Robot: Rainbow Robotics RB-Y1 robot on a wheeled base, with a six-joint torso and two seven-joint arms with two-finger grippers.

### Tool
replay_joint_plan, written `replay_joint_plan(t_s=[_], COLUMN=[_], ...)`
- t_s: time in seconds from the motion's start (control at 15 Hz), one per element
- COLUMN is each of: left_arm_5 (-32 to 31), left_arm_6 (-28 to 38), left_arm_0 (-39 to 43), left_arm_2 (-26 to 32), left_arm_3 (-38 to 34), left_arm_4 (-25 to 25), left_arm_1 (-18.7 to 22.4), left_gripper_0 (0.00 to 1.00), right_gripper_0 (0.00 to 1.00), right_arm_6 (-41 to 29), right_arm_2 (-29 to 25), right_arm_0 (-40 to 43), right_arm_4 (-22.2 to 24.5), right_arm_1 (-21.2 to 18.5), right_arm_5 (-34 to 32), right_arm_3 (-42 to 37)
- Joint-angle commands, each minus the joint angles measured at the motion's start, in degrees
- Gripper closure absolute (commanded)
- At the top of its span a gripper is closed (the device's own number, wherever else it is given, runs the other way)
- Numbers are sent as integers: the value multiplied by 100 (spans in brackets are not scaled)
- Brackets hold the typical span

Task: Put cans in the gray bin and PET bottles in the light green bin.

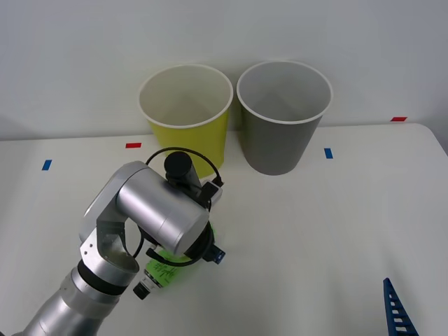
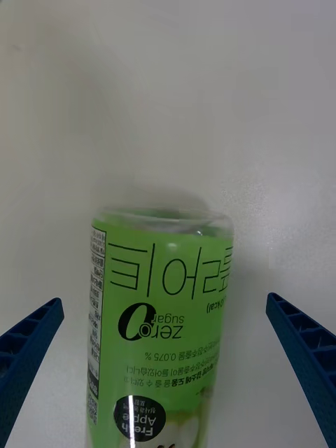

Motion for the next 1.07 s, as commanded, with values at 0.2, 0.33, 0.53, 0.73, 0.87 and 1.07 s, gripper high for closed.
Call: replay_joint_plan(t_s=[0.2,0.33,0.53,0.73,0.87,1.07], left_arm_5=[15,15,15,15,15,15], left_arm_6=[-99,-205,-319,-389,-477,-574], left_arm_0=[-40,-102,-225,-225,-225,-225], left_arm_2=[103,173,217,226,217,270], left_arm_3=[280,412,632,658,728,790], left_arm_4=[-1,-1,-1,60,78,78], left_arm_1=[-124,-124,-150,-230,-238,-265], left_gripper_0=[0,0,0,0,0,0], right_gripper_0=[0,0,0,0,0,0], right_arm_6=[0,0,0,0,0,0], right_arm_2=[0,0,0,0,0,0], right_arm_0=[0,0,0,0,0,0], right_arm_4=[0,0,0,0,0,0], right_arm_1=[0,0,0,0,0,0], right_arm_5=[0,0,0,0,0,0], right_arm_3=[0,0,0,0,0,0])
